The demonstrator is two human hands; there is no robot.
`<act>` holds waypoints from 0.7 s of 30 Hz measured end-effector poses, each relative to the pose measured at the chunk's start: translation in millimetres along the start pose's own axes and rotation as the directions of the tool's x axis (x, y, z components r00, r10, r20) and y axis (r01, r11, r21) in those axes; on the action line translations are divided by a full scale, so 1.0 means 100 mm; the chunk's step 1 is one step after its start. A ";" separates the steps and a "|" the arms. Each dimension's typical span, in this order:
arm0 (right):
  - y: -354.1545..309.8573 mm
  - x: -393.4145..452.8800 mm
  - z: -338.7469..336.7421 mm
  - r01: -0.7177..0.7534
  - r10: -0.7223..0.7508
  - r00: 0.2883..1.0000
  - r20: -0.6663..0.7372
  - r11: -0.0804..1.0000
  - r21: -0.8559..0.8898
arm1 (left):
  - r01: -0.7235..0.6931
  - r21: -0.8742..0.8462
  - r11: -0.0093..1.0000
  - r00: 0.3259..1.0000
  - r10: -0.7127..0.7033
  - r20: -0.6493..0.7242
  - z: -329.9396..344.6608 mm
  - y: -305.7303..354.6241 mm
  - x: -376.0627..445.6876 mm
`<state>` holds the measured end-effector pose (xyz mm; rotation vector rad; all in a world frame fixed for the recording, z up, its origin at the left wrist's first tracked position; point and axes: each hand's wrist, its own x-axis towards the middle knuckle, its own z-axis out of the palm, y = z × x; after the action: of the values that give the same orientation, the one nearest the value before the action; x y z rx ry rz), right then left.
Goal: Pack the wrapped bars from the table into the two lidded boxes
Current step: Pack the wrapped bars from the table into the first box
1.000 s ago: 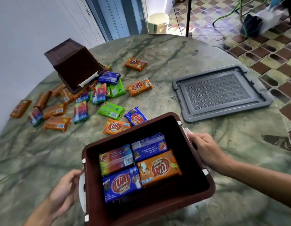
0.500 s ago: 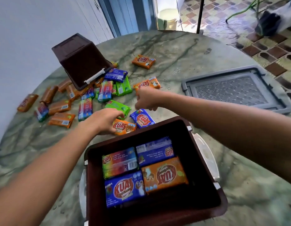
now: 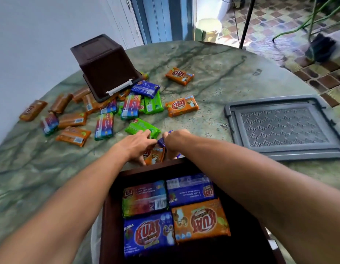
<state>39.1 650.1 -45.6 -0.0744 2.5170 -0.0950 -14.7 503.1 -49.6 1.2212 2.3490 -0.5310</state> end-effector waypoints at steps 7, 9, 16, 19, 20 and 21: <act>0.30 -0.36 -0.20 0.066 -0.275 0.898 -0.344 0.856 -0.512 | 0.085 -0.023 0.996 0.951 -0.088 -0.298 -0.41 -0.10 -0.77; 0.29 -0.67 -0.28 0.098 -0.347 0.840 -0.418 0.854 -0.511 | 0.070 0.009 0.998 0.916 -0.060 -0.397 -0.54 0.00 -1.12; 0.37 -1.55 -0.13 0.308 -0.656 0.544 -0.523 0.736 -0.603 | -0.011 0.048 0.999 0.878 0.032 -0.477 -0.26 0.55 -1.75; 0.42 -1.70 0.12 0.364 -0.695 0.577 -0.429 0.689 -0.626 | 0.017 0.079 0.997 0.869 0.025 -0.495 -0.04 0.66 -1.70; 0.43 -1.73 0.23 0.374 -0.696 0.593 -0.406 0.684 -0.626 | 0.030 0.092 0.995 0.868 0.020 -0.497 0.02 0.69 -1.66; 0.43 -1.75 0.32 0.373 -0.684 0.618 -0.388 0.689 -0.621 | 0.038 0.104 0.994 0.865 0.019 -0.501 0.08 0.71 -1.62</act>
<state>198.6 704.2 26.3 -1.2335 2.9811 0.3355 129.1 429.6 21.8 1.5524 2.7843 -0.3815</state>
